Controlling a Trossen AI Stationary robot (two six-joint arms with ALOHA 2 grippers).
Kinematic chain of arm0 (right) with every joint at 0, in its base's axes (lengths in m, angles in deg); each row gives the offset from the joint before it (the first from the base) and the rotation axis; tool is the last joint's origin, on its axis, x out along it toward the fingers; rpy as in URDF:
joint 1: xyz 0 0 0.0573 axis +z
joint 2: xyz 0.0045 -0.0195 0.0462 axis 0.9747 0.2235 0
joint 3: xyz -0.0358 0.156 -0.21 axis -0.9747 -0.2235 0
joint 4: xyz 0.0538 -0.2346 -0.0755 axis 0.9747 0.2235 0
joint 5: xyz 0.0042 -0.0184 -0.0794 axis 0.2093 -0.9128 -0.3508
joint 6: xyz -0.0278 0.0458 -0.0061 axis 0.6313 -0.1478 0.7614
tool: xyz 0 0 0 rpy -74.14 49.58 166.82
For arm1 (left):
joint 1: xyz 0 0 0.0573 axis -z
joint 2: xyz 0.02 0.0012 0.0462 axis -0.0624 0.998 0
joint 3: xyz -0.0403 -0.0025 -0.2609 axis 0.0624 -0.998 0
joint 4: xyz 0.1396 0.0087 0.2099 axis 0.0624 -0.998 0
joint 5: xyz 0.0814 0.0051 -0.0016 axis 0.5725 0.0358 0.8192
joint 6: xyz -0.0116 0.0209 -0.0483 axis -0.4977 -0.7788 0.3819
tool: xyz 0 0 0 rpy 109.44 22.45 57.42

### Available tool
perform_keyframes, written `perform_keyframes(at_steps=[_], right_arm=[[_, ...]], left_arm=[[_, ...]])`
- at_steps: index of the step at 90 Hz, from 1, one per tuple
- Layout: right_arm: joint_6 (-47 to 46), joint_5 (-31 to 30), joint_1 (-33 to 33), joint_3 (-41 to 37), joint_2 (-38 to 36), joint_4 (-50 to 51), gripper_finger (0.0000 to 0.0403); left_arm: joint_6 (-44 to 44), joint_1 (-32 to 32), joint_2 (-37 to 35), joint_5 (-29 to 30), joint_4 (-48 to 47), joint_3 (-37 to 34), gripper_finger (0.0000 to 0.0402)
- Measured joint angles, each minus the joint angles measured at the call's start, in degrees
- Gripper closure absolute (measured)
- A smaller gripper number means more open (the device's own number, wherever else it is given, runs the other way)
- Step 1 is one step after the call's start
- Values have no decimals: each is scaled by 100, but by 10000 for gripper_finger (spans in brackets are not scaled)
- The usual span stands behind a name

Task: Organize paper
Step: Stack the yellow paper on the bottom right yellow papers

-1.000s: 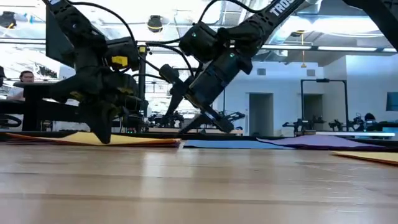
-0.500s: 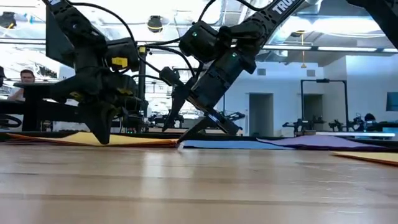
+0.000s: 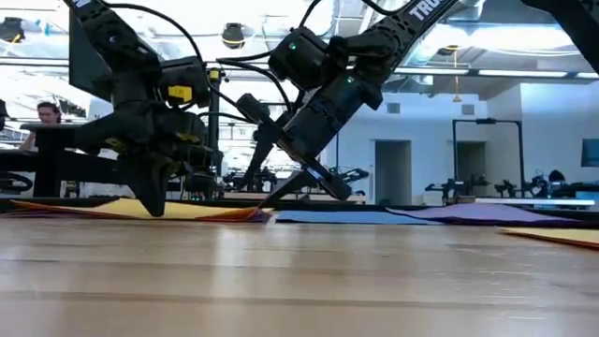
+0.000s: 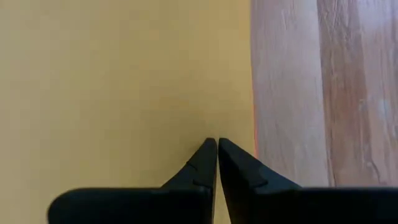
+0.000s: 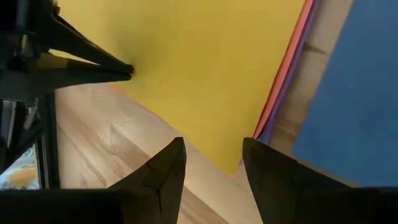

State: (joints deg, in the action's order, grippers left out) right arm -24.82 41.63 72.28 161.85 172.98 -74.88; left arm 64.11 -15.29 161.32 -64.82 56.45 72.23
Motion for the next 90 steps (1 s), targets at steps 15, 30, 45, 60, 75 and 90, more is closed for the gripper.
perform_keyframes(at_steps=[15,30,45,60,75,90], right_arm=[[-9,-5,5,2,0,-2,251],[-126,-11,16,9,90,-67,251],[-116,-4,31,9,83,-184,251],[-154,-4,31,9,144,-84,251],[-447,156,64,16,360,-346,251],[-430,250,65,15,411,-526,251]], left_arm=[[-1,0,-2,0,4,0,400],[-2,0,-2,0,7,0,400],[-4,0,-4,-2,9,0,400],[-9,0,-4,-2,9,0,400],[-9,0,-4,-4,11,2,400],[-9,3,-4,-6,23,4,400]])
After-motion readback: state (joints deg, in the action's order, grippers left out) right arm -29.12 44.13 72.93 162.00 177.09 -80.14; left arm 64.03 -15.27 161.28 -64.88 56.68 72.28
